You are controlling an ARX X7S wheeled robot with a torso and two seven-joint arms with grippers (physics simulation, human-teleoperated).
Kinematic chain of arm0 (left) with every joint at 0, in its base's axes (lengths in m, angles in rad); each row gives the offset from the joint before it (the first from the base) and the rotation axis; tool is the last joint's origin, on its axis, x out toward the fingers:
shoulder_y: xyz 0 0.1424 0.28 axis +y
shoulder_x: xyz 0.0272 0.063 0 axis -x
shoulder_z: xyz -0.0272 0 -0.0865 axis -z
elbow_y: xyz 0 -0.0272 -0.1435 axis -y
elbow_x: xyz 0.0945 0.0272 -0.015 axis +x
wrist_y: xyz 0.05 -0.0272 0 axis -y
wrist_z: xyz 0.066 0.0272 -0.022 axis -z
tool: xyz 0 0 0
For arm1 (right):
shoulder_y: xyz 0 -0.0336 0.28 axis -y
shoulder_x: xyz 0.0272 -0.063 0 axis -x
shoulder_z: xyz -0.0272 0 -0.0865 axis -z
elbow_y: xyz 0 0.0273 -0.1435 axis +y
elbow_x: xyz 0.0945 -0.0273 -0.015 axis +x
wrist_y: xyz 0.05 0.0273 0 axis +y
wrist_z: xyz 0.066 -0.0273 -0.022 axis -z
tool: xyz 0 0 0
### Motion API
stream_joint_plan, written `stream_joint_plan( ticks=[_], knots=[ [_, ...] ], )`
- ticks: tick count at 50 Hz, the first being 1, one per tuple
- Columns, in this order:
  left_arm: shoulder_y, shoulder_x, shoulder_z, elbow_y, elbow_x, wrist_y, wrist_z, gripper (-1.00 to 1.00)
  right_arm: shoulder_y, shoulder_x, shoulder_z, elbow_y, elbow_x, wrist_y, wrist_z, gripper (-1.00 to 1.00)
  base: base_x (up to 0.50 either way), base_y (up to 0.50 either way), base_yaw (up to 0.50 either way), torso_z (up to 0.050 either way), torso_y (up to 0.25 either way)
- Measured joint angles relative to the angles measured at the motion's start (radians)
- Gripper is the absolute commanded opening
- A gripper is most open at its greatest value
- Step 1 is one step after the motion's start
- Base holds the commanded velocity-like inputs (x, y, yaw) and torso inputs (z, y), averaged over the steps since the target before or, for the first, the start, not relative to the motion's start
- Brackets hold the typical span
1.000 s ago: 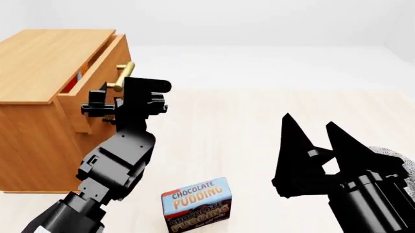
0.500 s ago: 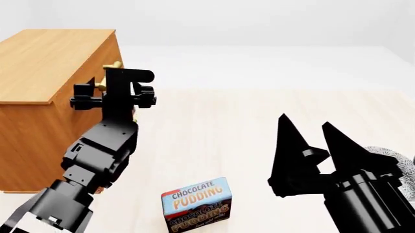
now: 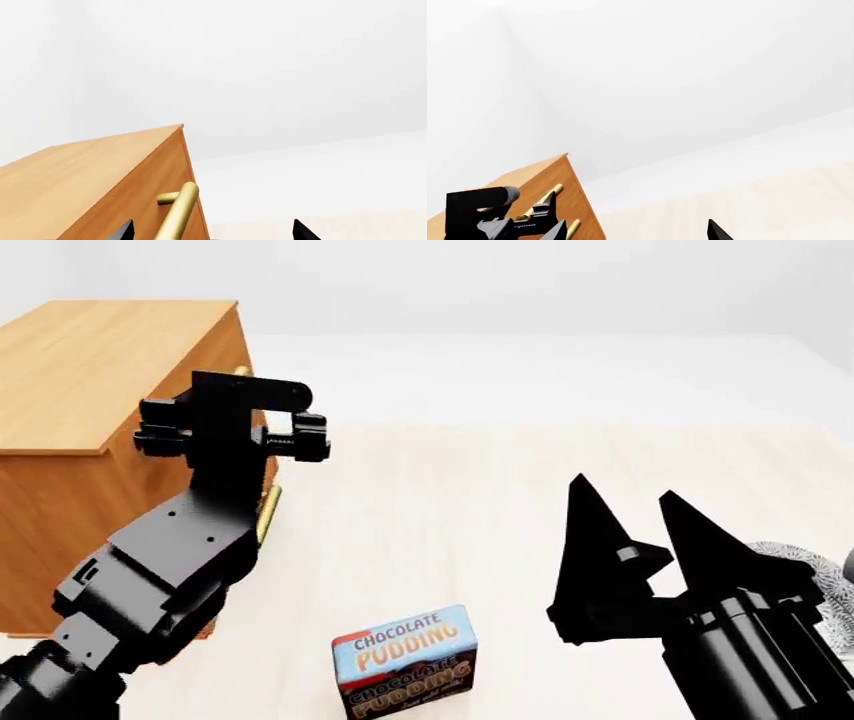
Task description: Put the butter at the back in the top drawer of the cabinet and close it.
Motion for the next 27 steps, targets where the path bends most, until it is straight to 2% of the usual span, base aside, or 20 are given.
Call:
stream_joint_plan(
  ticks=[14, 21, 27],
  knots=[
    [0.135, -0.237, -0.033, 0.522, -0.115, -0.071, -0.114, 1.00, 0.006, 0.022, 0.000, -0.007, 0.014, -0.012, 0.017, 1.00, 0.00, 0.00, 0.00, 0.000, 0.000],
    [0.257, -0.373, -0.065, 0.722, -0.134, -0.023, -0.177, 1.00, -0.001, 0.033, 0.016, -0.016, 0.031, -0.017, 0.024, 1.00, 0.00, 0.00, 0.00, 0.000, 0.000],
    [0.393, -0.489, -0.090, 0.840, -0.121, 0.073, -0.222, 1.00, 0.004, 0.032, 0.050, -0.026, 0.067, 0.004, 0.045, 1.00, 0.00, 0.00, 0.00, 0.000, 0.000]
  ],
)
